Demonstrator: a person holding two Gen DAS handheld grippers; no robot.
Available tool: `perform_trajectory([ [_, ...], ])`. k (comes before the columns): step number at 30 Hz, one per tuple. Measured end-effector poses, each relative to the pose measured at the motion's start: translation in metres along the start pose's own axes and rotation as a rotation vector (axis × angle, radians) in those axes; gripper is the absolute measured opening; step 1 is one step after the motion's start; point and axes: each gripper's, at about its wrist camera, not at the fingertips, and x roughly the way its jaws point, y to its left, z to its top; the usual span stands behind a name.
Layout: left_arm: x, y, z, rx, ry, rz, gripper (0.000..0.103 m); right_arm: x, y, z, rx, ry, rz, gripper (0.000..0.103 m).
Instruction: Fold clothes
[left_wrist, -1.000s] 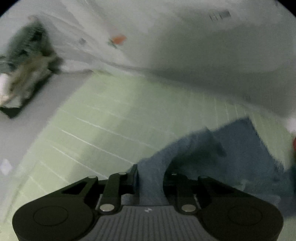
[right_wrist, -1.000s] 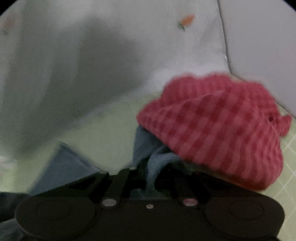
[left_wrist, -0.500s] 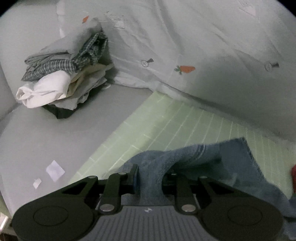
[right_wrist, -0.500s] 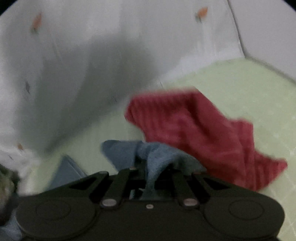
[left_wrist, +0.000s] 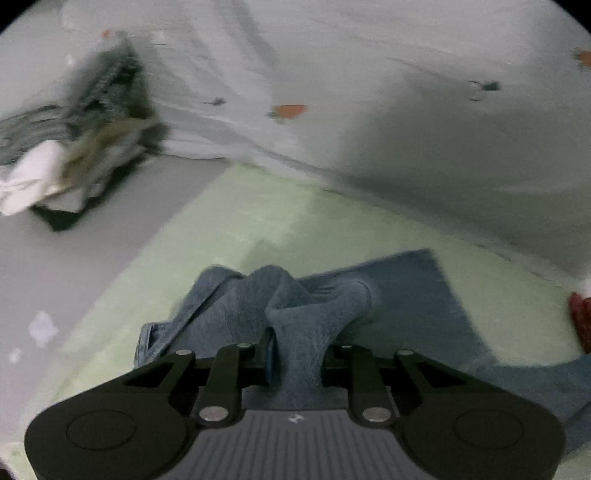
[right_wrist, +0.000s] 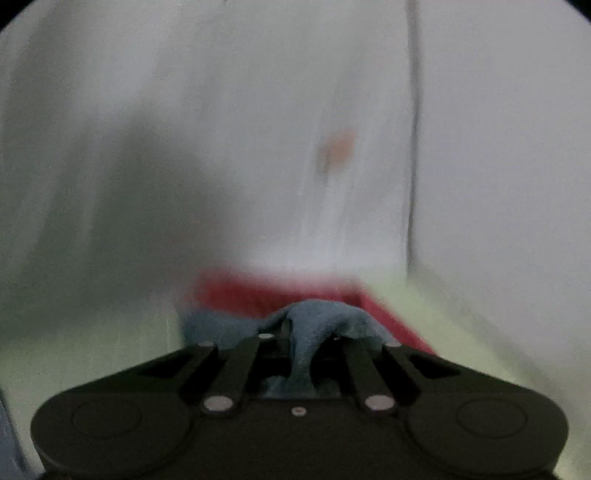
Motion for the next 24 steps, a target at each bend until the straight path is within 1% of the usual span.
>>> perform_trajectory([
  [2,0.006,-0.015,-0.004,0.02,0.011,-0.014,0.022,-0.018,-0.009,0.015,0.057,-0.072,0.023,0.005],
  [4,0.014,-0.026,-0.007,0.03,0.024,-0.011,0.022,0.001,-0.017,-0.001,0.032,0.044,-0.023,0.005],
  [7,0.016,-0.027,-0.004,0.014,0.029,-0.017,0.022,-0.031,-0.018,-0.015,0.107,0.07,-0.005,0.005],
  [9,0.011,-0.017,-0.004,-0.023,0.026,-0.027,0.022,-0.052,-0.019,-0.024,0.157,0.087,0.006,0.005],
  [10,0.01,-0.011,-0.004,-0.043,0.026,-0.032,0.022,-0.063,-0.014,-0.031,0.169,0.083,0.037,0.005],
  [12,0.011,0.001,-0.005,-0.081,0.03,-0.039,0.022,-0.081,-0.007,-0.048,0.199,0.129,0.044,0.005],
  [14,0.011,0.011,-0.004,-0.107,0.03,-0.031,0.022,-0.084,-0.001,-0.064,0.194,0.189,0.023,0.005],
  [16,0.006,0.019,0.0,-0.11,0.011,-0.011,0.022,-0.094,0.002,-0.077,0.214,0.228,0.033,0.005],
  [19,-0.002,0.036,0.0,-0.082,-0.032,0.053,0.022,-0.105,0.014,-0.089,0.177,0.247,0.059,0.005],
  [20,-0.004,0.044,-0.001,-0.083,-0.039,0.074,0.022,-0.095,0.014,-0.087,0.175,0.256,0.073,0.005],
  [24,-0.01,0.095,-0.007,-0.167,-0.044,0.111,0.023,-0.109,0.049,-0.101,0.157,0.291,0.139,0.006],
])
